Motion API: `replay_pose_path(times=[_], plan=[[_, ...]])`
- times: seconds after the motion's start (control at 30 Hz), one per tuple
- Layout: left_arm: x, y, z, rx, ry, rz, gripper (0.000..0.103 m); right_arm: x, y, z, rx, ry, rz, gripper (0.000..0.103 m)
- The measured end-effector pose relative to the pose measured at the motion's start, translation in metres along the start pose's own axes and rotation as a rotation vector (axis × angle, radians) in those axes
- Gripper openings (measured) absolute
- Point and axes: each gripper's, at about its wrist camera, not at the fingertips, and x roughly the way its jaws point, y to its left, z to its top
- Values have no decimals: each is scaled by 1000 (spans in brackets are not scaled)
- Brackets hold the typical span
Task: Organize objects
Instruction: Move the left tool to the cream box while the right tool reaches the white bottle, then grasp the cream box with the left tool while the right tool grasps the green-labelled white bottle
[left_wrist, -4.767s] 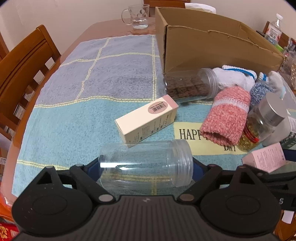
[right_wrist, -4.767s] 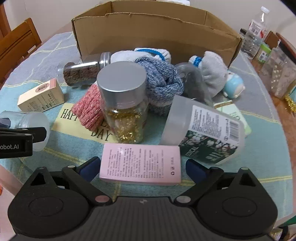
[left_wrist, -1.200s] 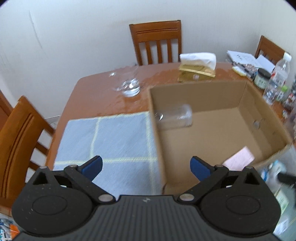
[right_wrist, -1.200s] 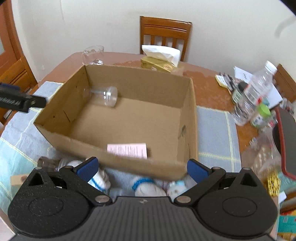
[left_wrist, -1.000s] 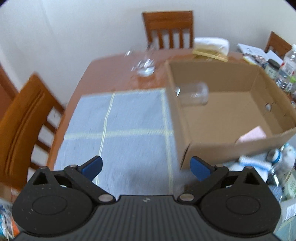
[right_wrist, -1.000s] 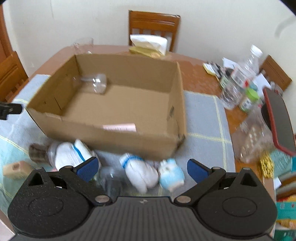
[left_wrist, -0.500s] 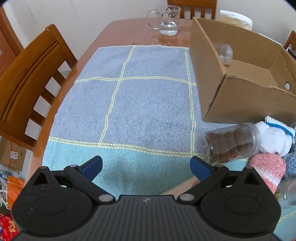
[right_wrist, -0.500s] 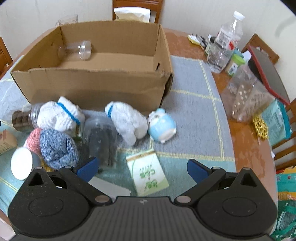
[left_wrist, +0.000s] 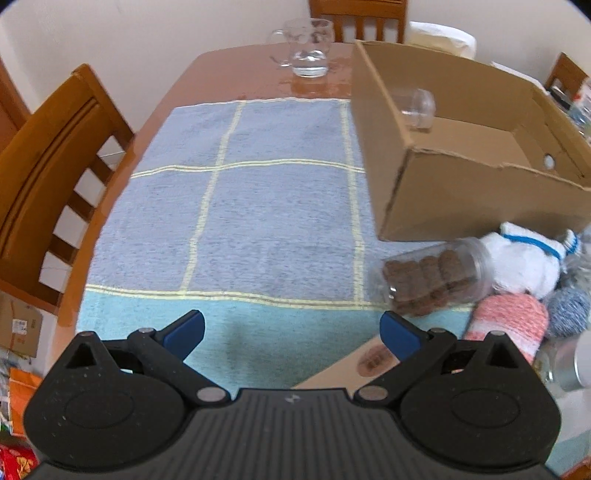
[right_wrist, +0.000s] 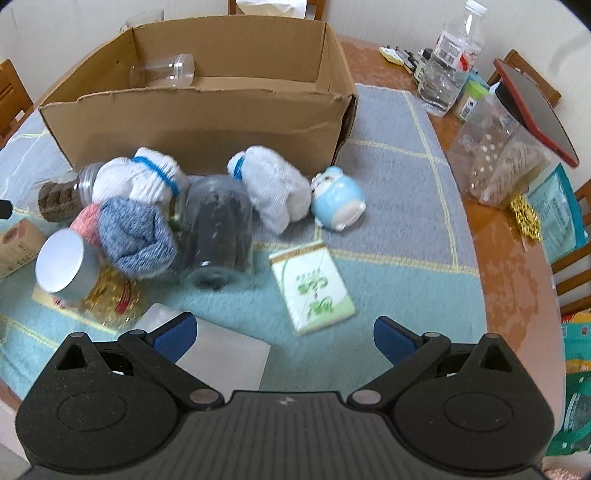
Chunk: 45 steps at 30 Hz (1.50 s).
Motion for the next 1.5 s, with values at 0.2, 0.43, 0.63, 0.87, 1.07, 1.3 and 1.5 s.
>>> replay_pose_path(times=[0.2, 0.43, 0.63, 0.87, 1.07, 1.3, 1.5], plan=[[8, -12, -4, 47, -2, -27, 101, -10, 7, -9, 46, -21, 43, 103], [11, -18, -7, 50, -11, -94, 101, -18, 16, -17, 93, -44, 68, 103], [16, -26, -10, 76, -5, -56, 101, -19, 20, -21, 111, -54, 78, 103], [10, -7, -29, 73, 30, -37, 101, -16, 25, -25, 88, -52, 66, 103], [-2, 13, -49, 43, 36, -39, 101, -15, 22, -27, 70, -56, 72, 103], [-5, 19, -63, -10, 26, -33, 101, -13, 17, -35, 105, -47, 104, 103], [6, 17, -66, -43, 41, -53, 101, -8, 16, -41, 137, -27, 117, 103]])
